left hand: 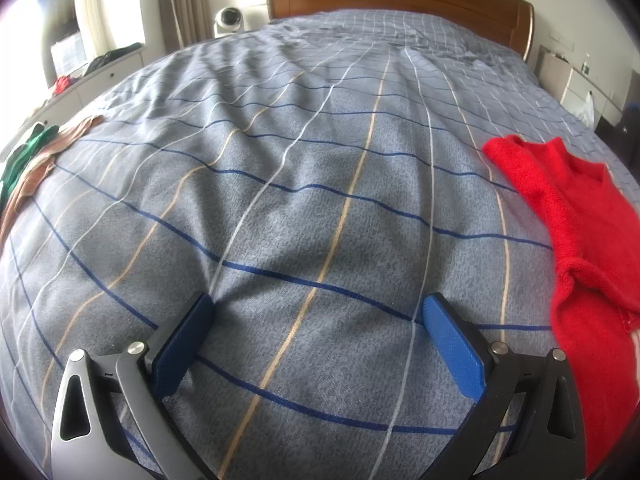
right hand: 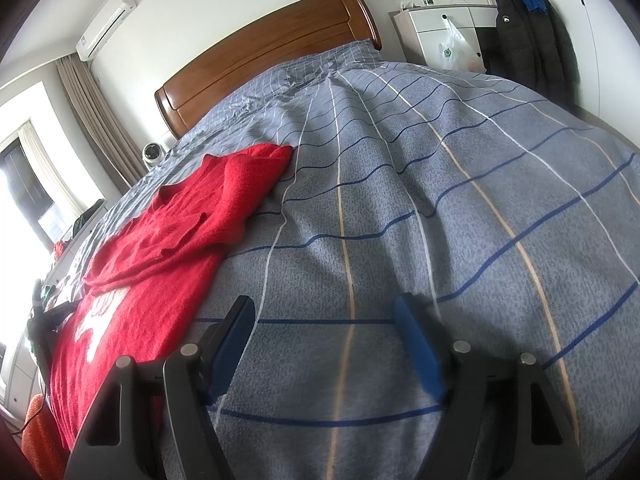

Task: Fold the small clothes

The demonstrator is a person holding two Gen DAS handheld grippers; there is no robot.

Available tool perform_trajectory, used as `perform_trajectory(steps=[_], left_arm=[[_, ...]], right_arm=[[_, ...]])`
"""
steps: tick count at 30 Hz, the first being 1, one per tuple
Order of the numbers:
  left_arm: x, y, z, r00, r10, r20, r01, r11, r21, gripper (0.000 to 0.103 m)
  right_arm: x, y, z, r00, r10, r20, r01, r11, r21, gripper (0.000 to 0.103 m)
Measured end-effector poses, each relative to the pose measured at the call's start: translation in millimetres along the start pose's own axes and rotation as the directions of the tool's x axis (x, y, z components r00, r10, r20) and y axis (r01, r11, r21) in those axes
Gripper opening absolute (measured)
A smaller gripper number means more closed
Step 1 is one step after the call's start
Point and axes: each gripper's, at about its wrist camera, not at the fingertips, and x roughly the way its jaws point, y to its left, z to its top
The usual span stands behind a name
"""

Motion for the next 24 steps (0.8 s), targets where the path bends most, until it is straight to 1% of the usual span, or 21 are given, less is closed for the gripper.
perform_trajectory(steps=[24], left_arm=[[0.0,-0.4,-0.4,1.0,0.0,0.0,0.0,1.0,0.0,0.103]], right_arm=[[-0.4,-0.6,-0.3,1.0,-0.004,0.001,0.004,1.0,-0.001,0.072]])
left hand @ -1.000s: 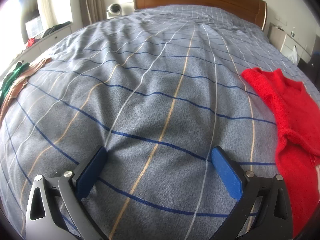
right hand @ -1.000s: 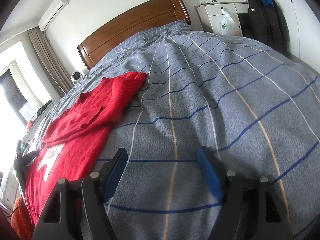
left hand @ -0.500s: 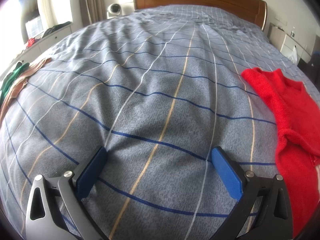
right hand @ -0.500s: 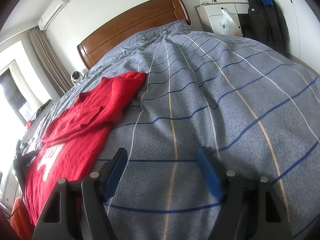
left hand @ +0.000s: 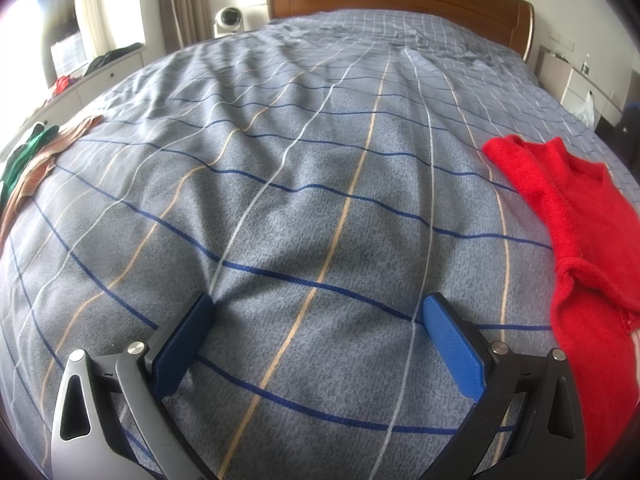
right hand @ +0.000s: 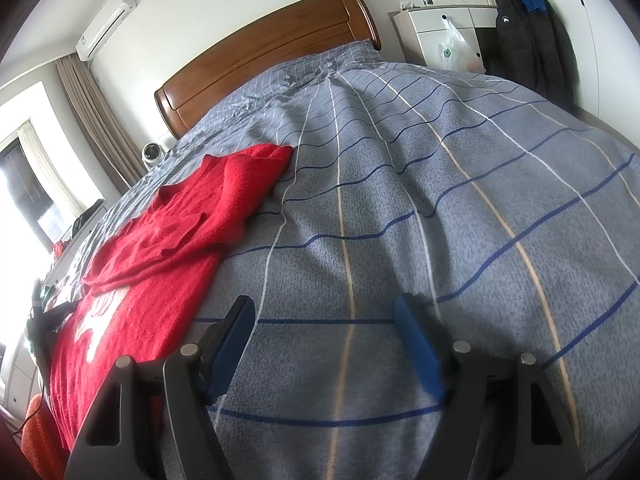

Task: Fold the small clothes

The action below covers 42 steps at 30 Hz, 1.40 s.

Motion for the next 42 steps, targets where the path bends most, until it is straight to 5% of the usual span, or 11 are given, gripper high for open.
perform_trajectory(steps=[42], left_arm=[[-0.1,0.0,0.2,1.0,0.0,0.0,0.0,1.0,0.0,0.103]], right_arm=[[-4.0,-1.6,-0.8,1.0,0.011,0.008,-0.011,1.0,0.009,0.072]])
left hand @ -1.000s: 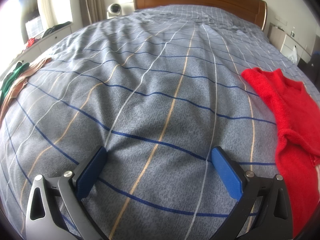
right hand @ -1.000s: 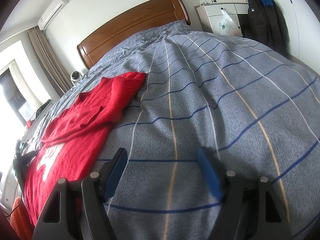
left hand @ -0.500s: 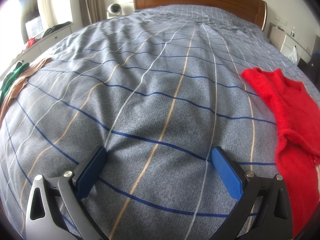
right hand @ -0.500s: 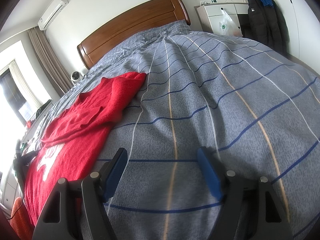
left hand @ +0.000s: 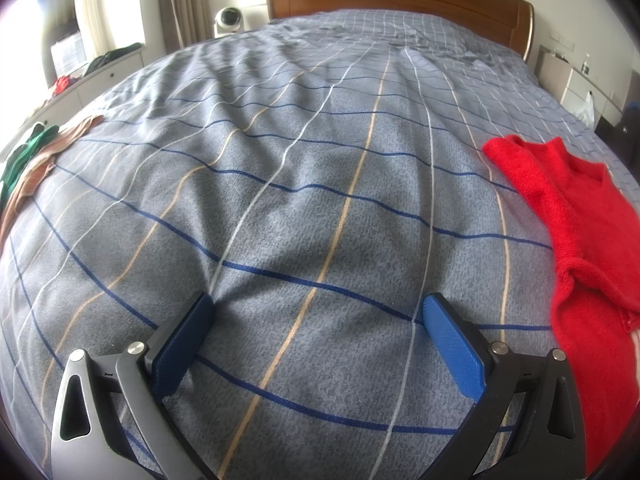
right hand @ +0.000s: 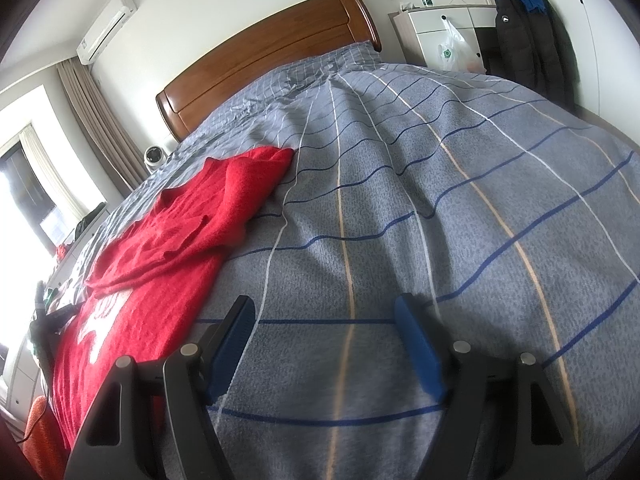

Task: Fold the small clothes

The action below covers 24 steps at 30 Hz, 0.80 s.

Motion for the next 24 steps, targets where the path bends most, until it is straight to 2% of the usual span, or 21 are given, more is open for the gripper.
perform_trajectory(steps=[24], left_arm=[[0.1,1.4,0.7,1.0,0.004,0.002,-0.004,1.0,0.0,0.103]], right_arm=[[3.1,5.8,-0.9,1.0,-0.022,-0.007,0.022,1.0,-0.009,0.072]])
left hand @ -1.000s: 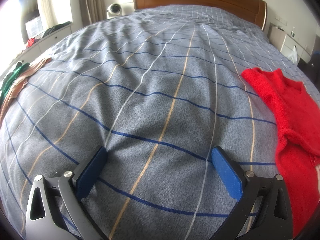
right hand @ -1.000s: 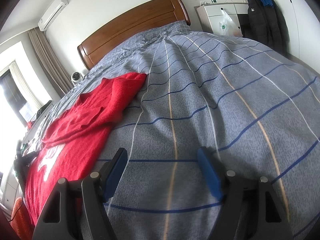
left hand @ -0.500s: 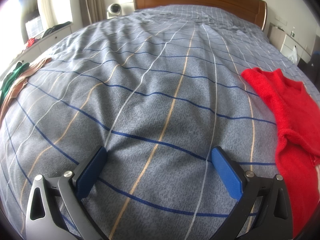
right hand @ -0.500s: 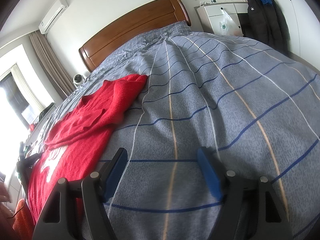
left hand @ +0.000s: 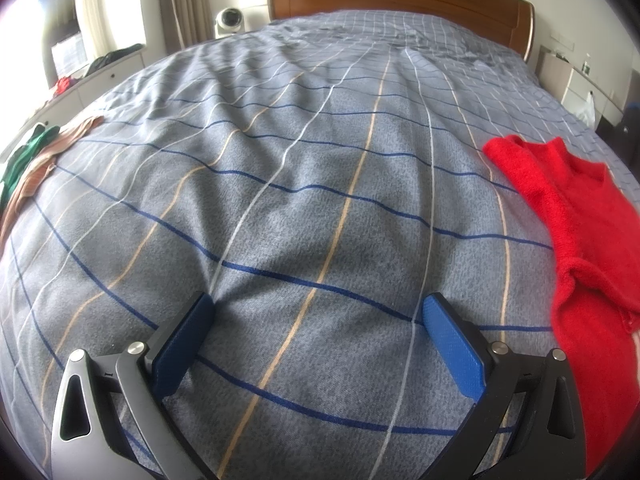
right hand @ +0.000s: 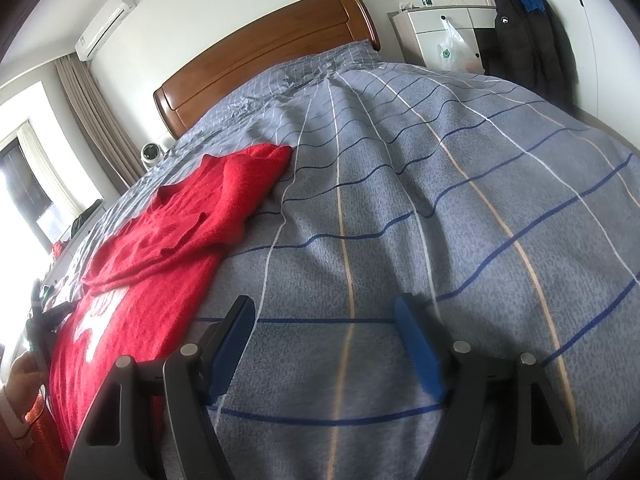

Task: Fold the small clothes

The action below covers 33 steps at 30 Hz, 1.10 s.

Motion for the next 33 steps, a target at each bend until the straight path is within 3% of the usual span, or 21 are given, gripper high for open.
perform_trajectory(steps=[6,9,11,15,17,19,21,25,29,32,33], left_arm=[[5,-3,6,0.999,0.016,-0.042,-0.016,1.0,0.004,0.103],[-6,7,6,0.993,-0.057,-0.104,0.056,0.998,-0.015,0.102],[-31,15,-2,0.985,-0.142,-0.101,0.139,0.99,-0.031,0.101],[-98,19,-27,0.928,-0.348,-0.129,0.355,0.934,0.031,0.101],[-129,9,-53,0.878,-0.433,-0.205,0.453,0.889,0.064,0.101],[-150,-8,-85,0.832,-0.473,-0.29,0.517,0.85,0.097,0.101],[-162,-29,-113,0.817,-0.467,-0.339,0.533,0.835,0.136,0.101],[-166,-61,-140,0.794,-0.471,-0.386,0.558,0.816,0.153,0.101],[-160,-82,-161,0.761,-0.468,-0.449,0.58,0.801,0.147,0.099],[-157,-88,-174,0.756,-0.457,-0.468,0.57,0.812,0.128,0.087],[-158,-87,-179,0.762,-0.447,-0.468,0.558,0.821,0.124,0.082]], right_arm=[[3,5,0,0.999,-0.032,-0.015,0.032,0.999,-0.021,0.072],[4,7,1,0.999,-0.048,-0.024,0.047,0.998,-0.032,0.072],[5,9,5,0.997,-0.057,-0.053,0.055,0.998,-0.037,0.073],[-16,16,14,0.994,-0.03,-0.108,0.026,0.999,-0.038,0.073],[-41,30,8,0.985,0.086,-0.148,-0.094,0.994,-0.05,0.073],[-58,46,-4,0.96,0.169,-0.224,-0.188,0.98,-0.065,0.073],[-70,67,-30,0.902,0.238,-0.36,-0.28,0.958,-0.069,0.073],[-78,87,-78,0.838,0.246,-0.487,-0.311,0.949,-0.056,0.072],[-75,87,-99,0.828,0.241,-0.506,-0.29,0.957,-0.018,0.072],[-68,83,-100,0.827,0.262,-0.497,-0.288,0.957,0.027,0.072],[-68,83,-101,0.827,0.27,-0.493,-0.289,0.957,0.038,0.072]])
